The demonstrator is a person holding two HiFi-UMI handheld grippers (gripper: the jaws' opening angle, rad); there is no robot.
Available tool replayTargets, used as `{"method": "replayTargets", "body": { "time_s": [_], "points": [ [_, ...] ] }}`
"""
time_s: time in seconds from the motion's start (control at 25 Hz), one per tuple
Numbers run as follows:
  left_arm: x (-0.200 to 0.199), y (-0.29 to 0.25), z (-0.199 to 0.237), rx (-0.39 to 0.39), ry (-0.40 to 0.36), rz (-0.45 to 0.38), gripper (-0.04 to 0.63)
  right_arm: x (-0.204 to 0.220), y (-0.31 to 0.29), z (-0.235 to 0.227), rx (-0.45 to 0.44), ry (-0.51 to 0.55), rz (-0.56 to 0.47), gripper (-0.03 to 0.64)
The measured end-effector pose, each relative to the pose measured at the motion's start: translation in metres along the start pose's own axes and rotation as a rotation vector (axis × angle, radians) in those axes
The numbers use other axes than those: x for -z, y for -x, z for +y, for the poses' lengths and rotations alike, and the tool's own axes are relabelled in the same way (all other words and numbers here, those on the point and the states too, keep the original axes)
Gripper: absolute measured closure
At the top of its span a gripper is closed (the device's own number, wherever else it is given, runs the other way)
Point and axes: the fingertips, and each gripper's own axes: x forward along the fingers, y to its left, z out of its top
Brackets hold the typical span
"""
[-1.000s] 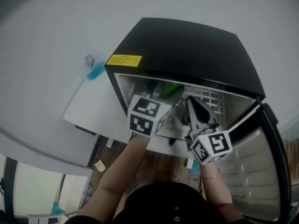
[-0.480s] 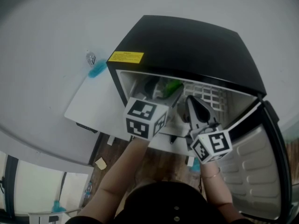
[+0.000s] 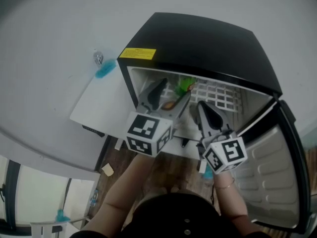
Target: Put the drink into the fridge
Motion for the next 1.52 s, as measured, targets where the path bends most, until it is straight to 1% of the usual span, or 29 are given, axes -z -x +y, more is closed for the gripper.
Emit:
{"method": "replayTargets", "body": {
  "time_s": [0.16, 0.24, 0.28, 0.36, 0.56, 0.72, 0.84, 0.92, 1.08, 1.36, 1.52],
  "points": [
    [0.001, 0.015, -0.002, -0.006, 0.002, -0.011, 0.281, -0.009, 0.009, 0.003, 0.024, 0.004, -0.045, 0.607],
    [0.002, 0.022, -0.004, -0.005, 0.006, -0.016, 0.294, -0.011, 0.012, 0.004, 0.032, 0.000, -0.050, 0.607],
    [0.002, 0.026, -0.005, -0.005, 0.009, -0.021, 0.314, -0.011, 0.013, 0.005, 0.032, -0.003, -0.050, 0.607],
    [0.002, 0.033, -0.009, 0.001, 0.017, -0.034, 0.375, -0.011, 0.016, 0.006, 0.032, -0.012, -0.051, 0.609],
    [0.005, 0.046, -0.020, 0.007, 0.024, -0.061, 0.439, -0.010, 0.023, 0.011, 0.031, -0.032, -0.049, 0.608],
    [0.008, 0.056, -0.027, 0.014, 0.058, -0.103, 0.510, -0.006, 0.029, 0.019, 0.007, -0.031, -0.029, 0.609],
    [0.017, 0.063, -0.033, 0.024, 0.073, -0.097, 0.557, 0.000, 0.036, 0.025, -0.011, -0.040, -0.016, 0.609],
    [0.025, 0.067, -0.036, 0.039, 0.088, -0.083, 0.574, 0.003, 0.039, 0.030, -0.024, -0.049, -0.010, 0.609],
    [0.037, 0.076, -0.041, 0.051, 0.095, -0.063, 0.588, 0.012, 0.048, 0.037, -0.037, -0.047, 0.011, 0.609],
    [0.062, 0.089, -0.048, 0.053, 0.108, -0.005, 0.588, 0.030, 0.060, 0.042, -0.038, -0.054, 0.054, 0.609],
    [0.075, 0.090, -0.057, 0.053, 0.086, 0.032, 0.588, 0.036, 0.060, 0.047, -0.048, -0.034, 0.080, 0.609]
  ]
}}
